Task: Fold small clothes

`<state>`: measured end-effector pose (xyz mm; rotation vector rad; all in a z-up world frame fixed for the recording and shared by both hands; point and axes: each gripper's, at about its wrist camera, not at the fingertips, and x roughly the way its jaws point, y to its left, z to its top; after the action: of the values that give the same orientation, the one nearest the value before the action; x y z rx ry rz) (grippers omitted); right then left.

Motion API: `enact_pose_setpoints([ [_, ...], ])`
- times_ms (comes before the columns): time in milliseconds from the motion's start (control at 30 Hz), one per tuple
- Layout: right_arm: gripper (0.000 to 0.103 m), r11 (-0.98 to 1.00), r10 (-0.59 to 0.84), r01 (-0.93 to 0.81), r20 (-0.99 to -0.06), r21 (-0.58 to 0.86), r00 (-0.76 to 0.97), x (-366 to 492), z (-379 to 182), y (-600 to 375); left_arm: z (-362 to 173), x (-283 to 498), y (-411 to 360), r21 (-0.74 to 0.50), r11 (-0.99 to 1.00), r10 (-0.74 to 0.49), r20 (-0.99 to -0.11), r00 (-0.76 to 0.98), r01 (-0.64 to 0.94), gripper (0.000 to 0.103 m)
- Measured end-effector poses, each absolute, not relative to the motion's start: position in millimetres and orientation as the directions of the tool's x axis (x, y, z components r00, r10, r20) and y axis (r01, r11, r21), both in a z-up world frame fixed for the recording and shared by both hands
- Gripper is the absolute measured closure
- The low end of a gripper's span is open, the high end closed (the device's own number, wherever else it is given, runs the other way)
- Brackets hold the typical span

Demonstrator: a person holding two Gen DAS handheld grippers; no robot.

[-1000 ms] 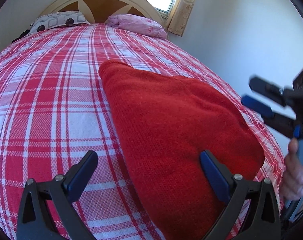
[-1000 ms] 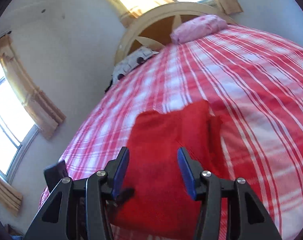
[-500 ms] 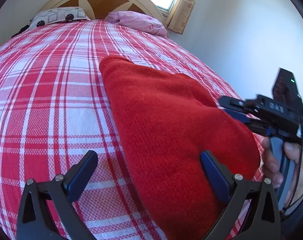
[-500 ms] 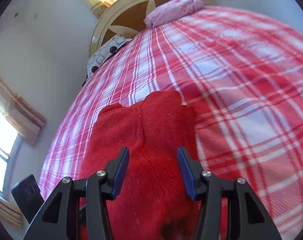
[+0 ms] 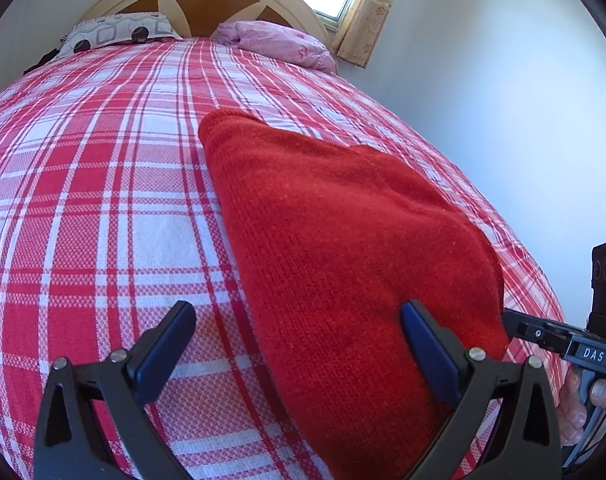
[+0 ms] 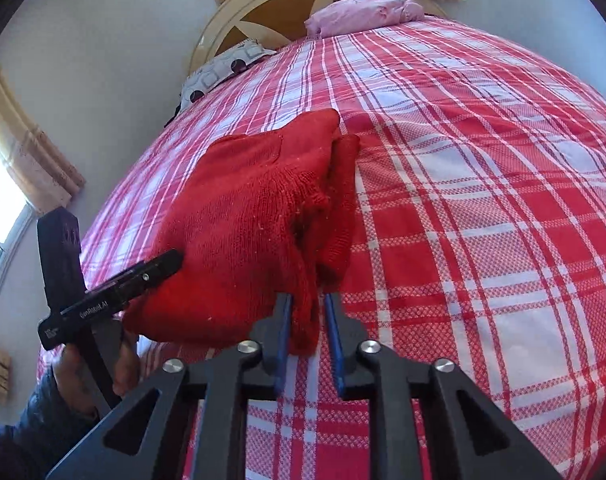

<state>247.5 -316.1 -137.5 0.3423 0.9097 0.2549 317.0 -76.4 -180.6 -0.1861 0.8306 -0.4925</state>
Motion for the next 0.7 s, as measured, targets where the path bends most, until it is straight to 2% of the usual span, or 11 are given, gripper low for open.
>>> enact_pose_setpoints([
  [267, 0.097, 0.919, 0.346, -0.050, -0.742, 0.391, 0.573, 238.2, -137.6, -312.9, -178.1, 312.4, -73.6, -0.346, 0.864, -0.502, -0.649, 0.572, 0.365, 0.000],
  [367, 0.097, 0.919, 0.339, -0.021, -0.765, 0.393, 0.547, 243.4, -153.3, -318.0, -179.3, 313.4, -78.6, -0.327, 0.866, -0.495, -0.664, 0.561, 0.377, 0.000],
  [533, 0.096, 0.911, 0.367, -0.050, -0.752, 0.408, 0.548, 246.9, -145.4, -316.6, -178.0, 312.7, -76.5, -0.319, 0.869, -0.490, -0.660, 0.569, 0.378, 0.000],
  [567, 0.095, 0.915, 0.363, -0.057, -0.752, 0.399, 0.550, 247.0, -141.8, -316.4, -178.2, 312.5, -76.8, -0.320, 0.868, -0.491, -0.660, 0.569, 0.378, 0.000],
  [633, 0.079, 0.931, 0.324, -0.054, -0.746, 0.362, 0.582, 245.5, -130.4, -318.3, -178.2, 312.0, -76.3, -0.323, 0.867, -0.494, -0.657, 0.570, 0.379, 0.000],
  [667, 0.066, 0.937, 0.302, -0.052, -0.728, 0.345, 0.615, 245.0, -120.9, -320.0, -178.1, 311.8, -76.2, -0.324, 0.866, -0.495, -0.656, 0.570, 0.380, 0.000],
  [700, 0.063, 0.941, 0.285, -0.051, -0.706, 0.333, 0.648, 245.8, -110.8, -320.5, -178.1, 311.5, -76.2, -0.324, 0.866, -0.496, -0.655, 0.571, 0.380, 0.000],
])
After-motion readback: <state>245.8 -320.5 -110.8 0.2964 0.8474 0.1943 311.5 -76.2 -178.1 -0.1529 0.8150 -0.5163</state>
